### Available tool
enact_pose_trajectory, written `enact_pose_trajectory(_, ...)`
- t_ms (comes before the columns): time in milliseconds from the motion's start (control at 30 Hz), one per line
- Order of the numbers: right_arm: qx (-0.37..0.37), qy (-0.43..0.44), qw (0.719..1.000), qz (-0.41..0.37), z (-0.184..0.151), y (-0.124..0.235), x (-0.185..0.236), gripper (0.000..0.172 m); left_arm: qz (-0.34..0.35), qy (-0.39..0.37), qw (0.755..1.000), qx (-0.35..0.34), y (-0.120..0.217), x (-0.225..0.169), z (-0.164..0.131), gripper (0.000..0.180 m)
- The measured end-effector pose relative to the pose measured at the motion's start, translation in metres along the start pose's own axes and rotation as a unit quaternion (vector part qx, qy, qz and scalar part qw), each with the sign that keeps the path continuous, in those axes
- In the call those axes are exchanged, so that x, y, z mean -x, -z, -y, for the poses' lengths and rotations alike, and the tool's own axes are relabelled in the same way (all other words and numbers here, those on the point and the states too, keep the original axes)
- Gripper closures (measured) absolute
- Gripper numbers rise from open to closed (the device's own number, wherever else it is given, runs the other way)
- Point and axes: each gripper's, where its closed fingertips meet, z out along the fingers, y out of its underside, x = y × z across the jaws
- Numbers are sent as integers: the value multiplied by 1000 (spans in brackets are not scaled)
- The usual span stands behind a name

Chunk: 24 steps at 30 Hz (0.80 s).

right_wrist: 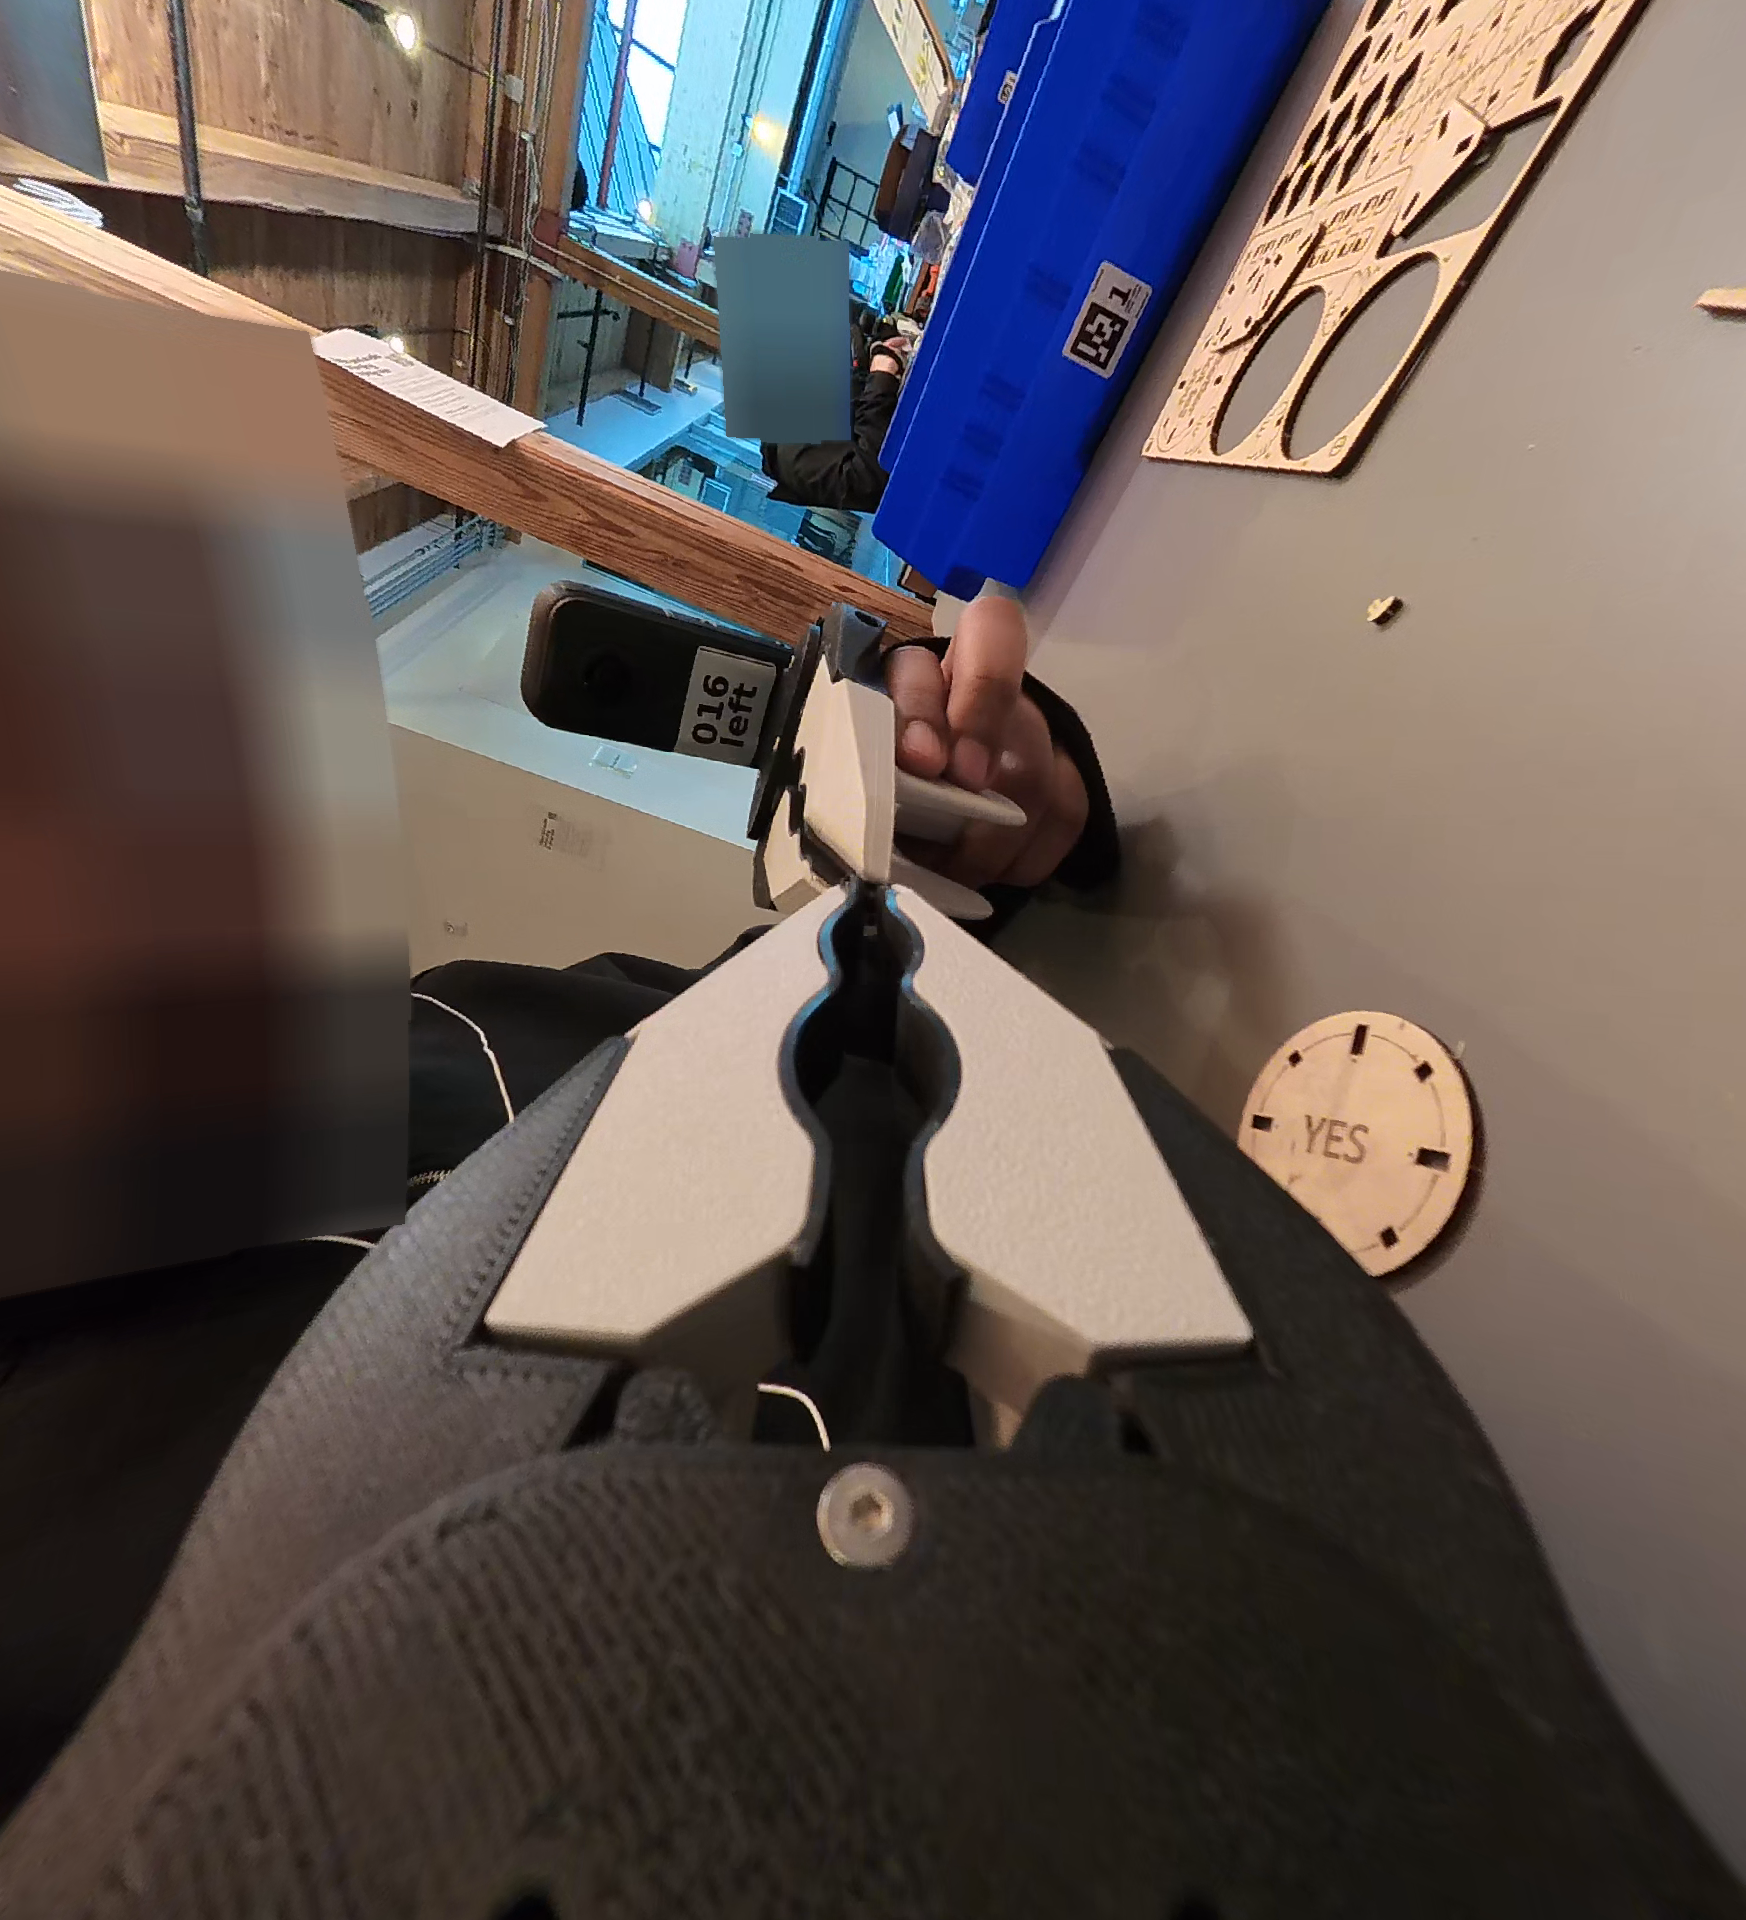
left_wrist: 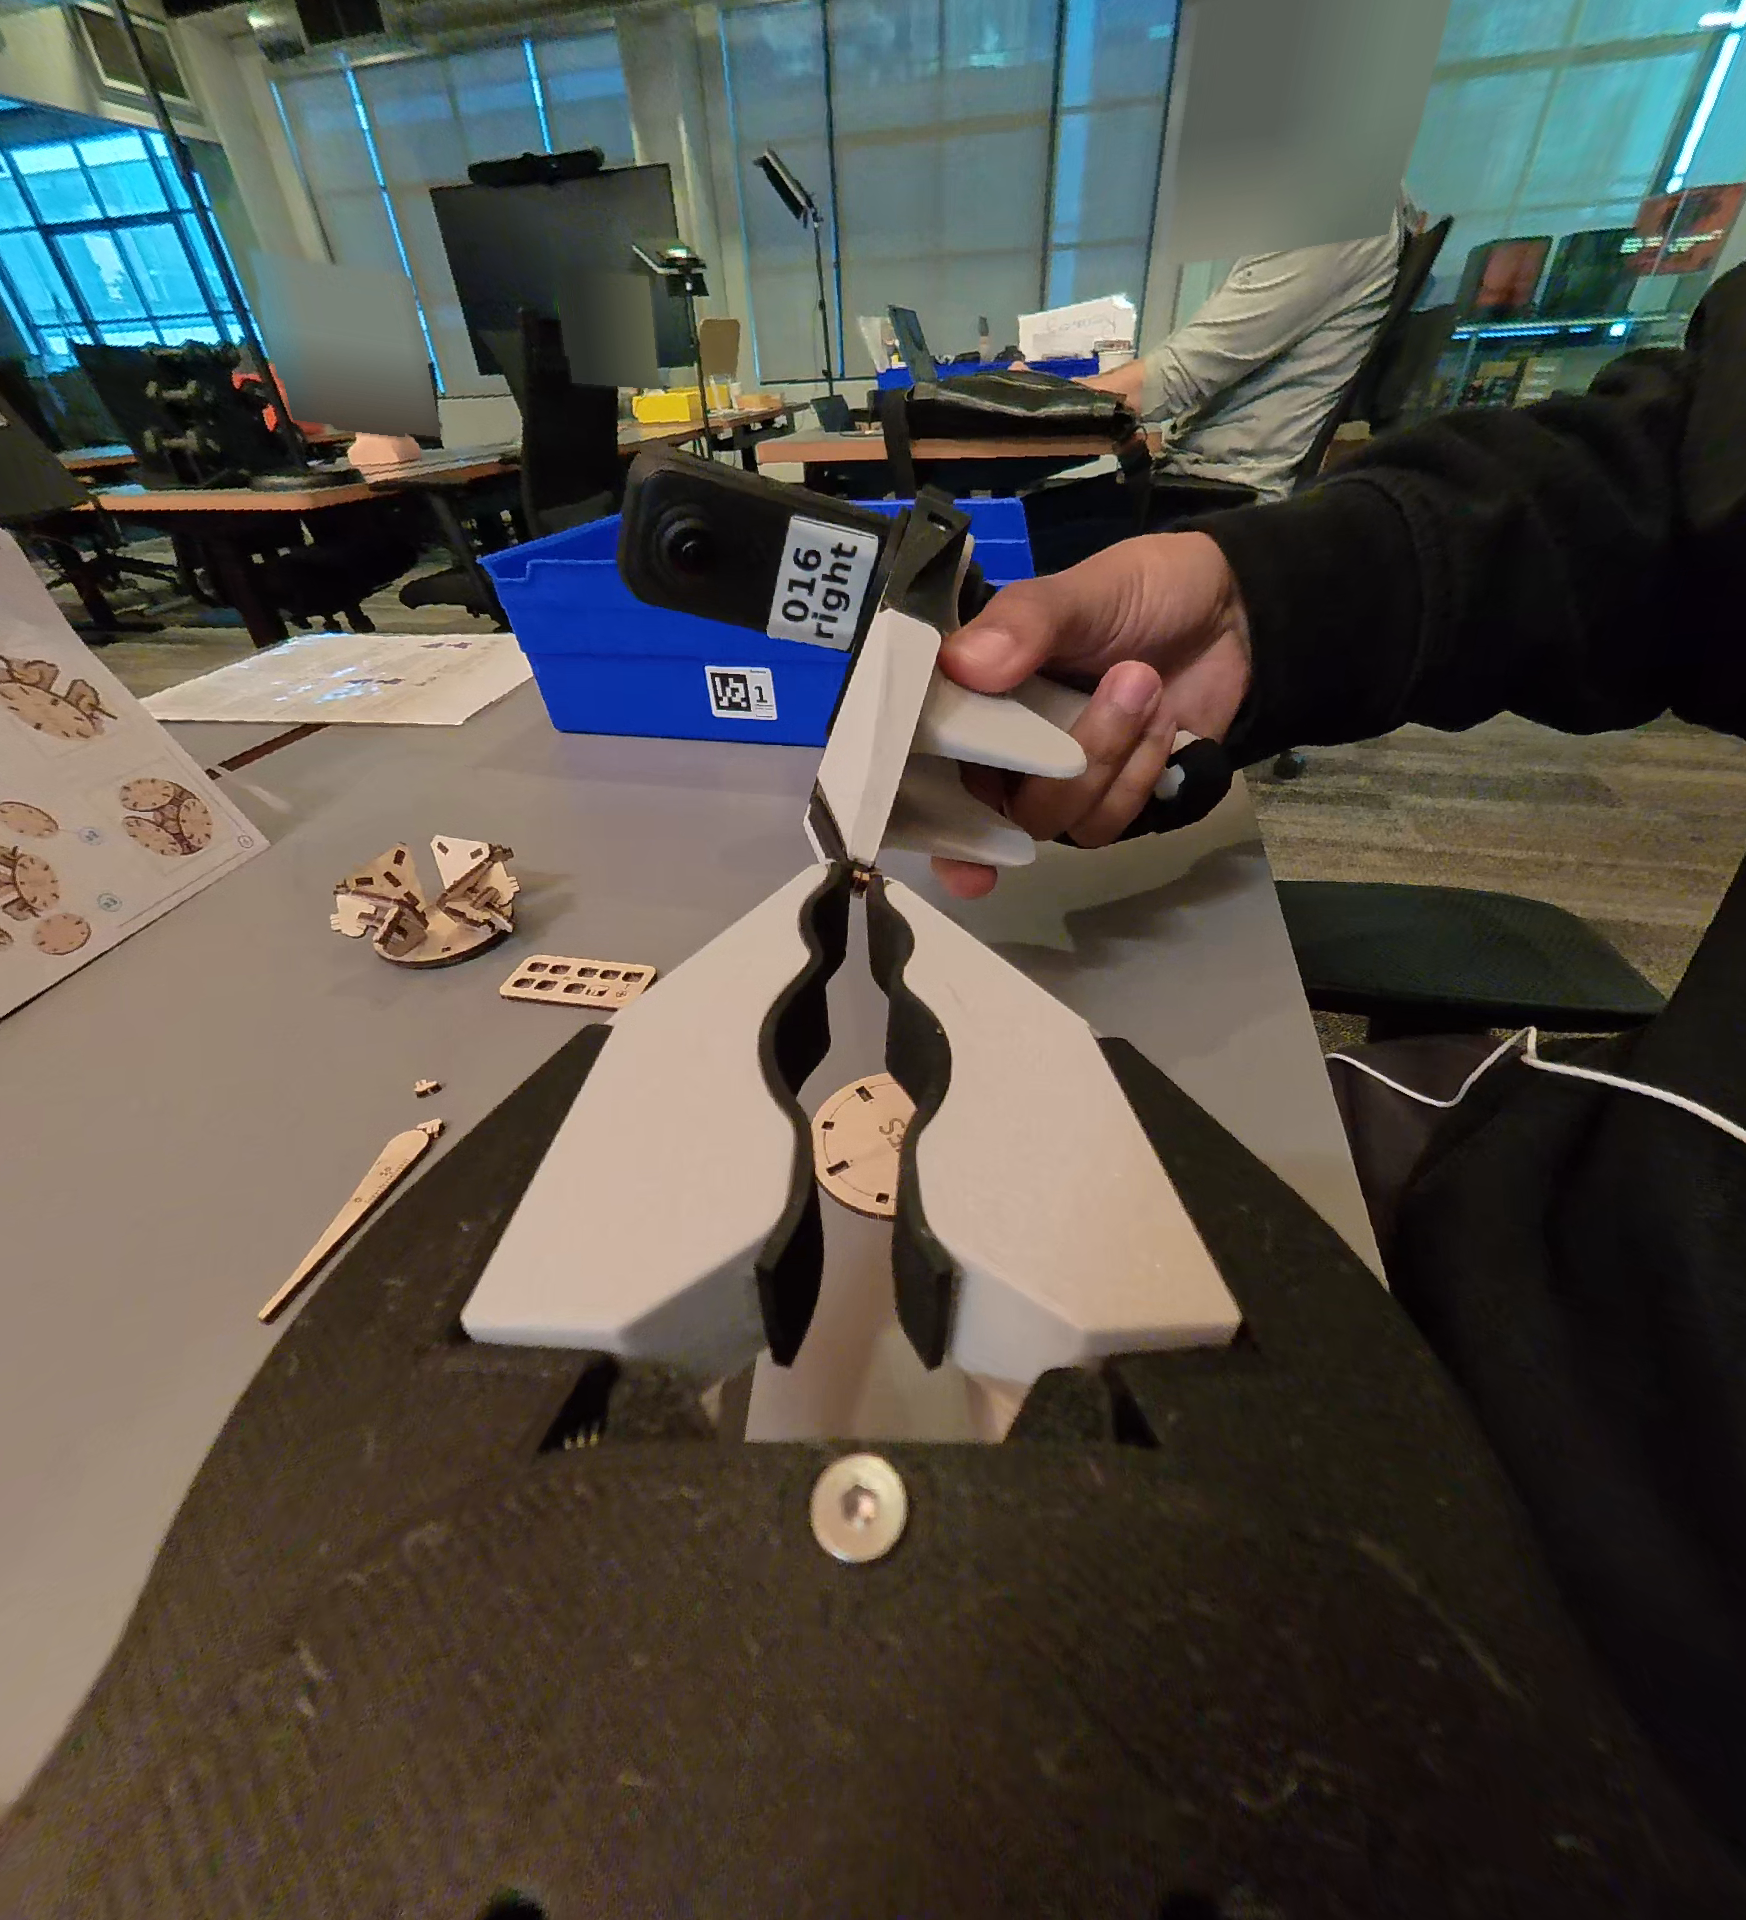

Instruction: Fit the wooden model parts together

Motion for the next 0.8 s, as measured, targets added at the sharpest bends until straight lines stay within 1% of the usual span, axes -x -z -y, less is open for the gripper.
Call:
enact_pose_trajectory(200, -12, 8, 1000, -10, 1, 1, -2, 171, -2, -4, 1000, 11, -1, 0, -3, 180)
enact_pose_trajectory(300, -21, 14, 1000, -10, 4, 2, -2, 162, 0, -9, 1000, 16, -2, 0, -4, 180)
enact_pose_trajectory(433, -21, 27, 999, -22, 4, 5, -4, 159, 6, -10, 1000, 14, 0, 3, -3, 180)
enact_pose_trajectory(800, 7, 48, 999, -18, -5, 2, -2, 171, -10, -2, 1000, 15, 0, -1, -4, 180)
